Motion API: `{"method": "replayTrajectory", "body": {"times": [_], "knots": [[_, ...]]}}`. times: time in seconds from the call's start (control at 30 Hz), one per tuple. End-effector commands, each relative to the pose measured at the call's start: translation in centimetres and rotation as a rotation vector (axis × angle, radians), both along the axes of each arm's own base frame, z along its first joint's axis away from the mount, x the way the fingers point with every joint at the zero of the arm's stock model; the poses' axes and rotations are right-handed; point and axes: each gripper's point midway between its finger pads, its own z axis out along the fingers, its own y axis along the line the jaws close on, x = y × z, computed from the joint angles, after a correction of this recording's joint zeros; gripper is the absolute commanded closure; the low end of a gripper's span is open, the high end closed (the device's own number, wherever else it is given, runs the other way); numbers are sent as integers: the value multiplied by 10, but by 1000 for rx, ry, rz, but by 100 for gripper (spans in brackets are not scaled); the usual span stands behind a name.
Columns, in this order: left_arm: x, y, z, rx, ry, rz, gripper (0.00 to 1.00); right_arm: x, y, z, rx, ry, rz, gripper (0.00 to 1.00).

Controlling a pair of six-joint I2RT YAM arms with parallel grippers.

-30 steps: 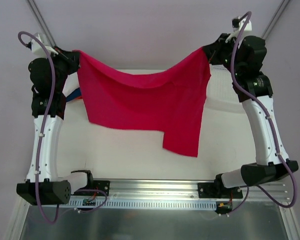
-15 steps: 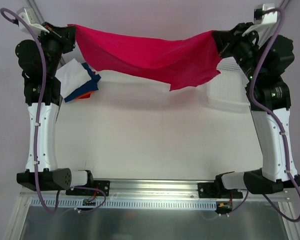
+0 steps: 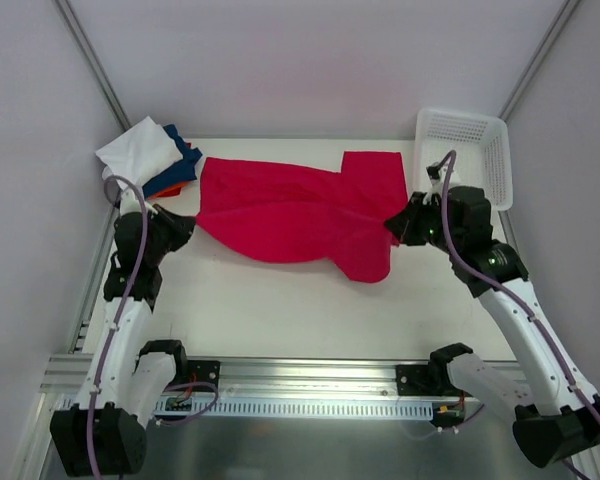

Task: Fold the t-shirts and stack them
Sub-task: Flatten the tshirt out

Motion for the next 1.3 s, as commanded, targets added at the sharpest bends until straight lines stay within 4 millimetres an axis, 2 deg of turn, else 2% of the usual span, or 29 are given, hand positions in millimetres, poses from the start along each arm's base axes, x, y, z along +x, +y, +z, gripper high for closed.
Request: {"method": "replayTrajectory", "body": {"times": [0.0, 0.07, 0.13, 0.17, 0.3, 0.4, 0.63, 0.7, 0.73, 0.83, 0.9, 0.93, 1.0, 1.07, 1.13, 1.17, 1.23, 1.27], "knots": [[-25, -4, 11, -78, -80, 28, 100, -37, 3, 20, 81, -41, 16, 100], [-38, -9, -10, -114, -12, 23, 100, -49, 2, 3, 87, 10, 14, 99], [-50, -16, -13, -141, -2, -5, 100, -65, 2, -7, 111, 51, 11, 100], [-60, -18, -22, -152, 24, -8, 100, -71, 2, -22, 110, 87, 11, 100], [-84, -20, -44, -177, 79, 2, 100, -93, 0, -47, 123, 161, 1, 99], [-97, -20, -59, -179, 120, 12, 100, -105, -3, -58, 120, 198, -4, 99], [-107, -26, -88, -192, 213, -13, 100, -119, -5, -72, 102, 270, 14, 99], [-108, -26, -90, -188, 222, -14, 92, -121, -6, -72, 105, 270, 12, 95], [-109, -26, -92, -186, 231, -13, 82, -121, -7, -73, 104, 273, 7, 83], [-111, -24, -89, -179, 226, -3, 62, -121, -11, -72, 97, 264, -12, 62], [-112, -22, -84, -168, 214, -2, 53, -121, -12, -71, 89, 260, -14, 60], [-113, -21, -80, -161, 212, 2, 45, -120, -14, -67, 85, 248, -18, 59], [-113, -21, -74, -149, 198, -3, 38, -118, -17, -65, 69, 240, -33, 59], [-113, -20, -66, -143, 182, -4, 32, -114, -18, -58, 56, 211, -34, 59], [-112, -20, -60, -139, 173, -4, 31, -107, -18, -55, 33, 210, -38, 58], [-110, -19, -60, -134, 179, 0, 29, -102, -17, -47, 29, 181, -29, 59], [-108, -17, -56, -121, 176, 1, 28, -91, -12, -46, 11, 185, -24, 72], [-106, -16, -59, -112, 195, 5, 28, -84, -10, -43, -2, 168, -23, 84]]}}
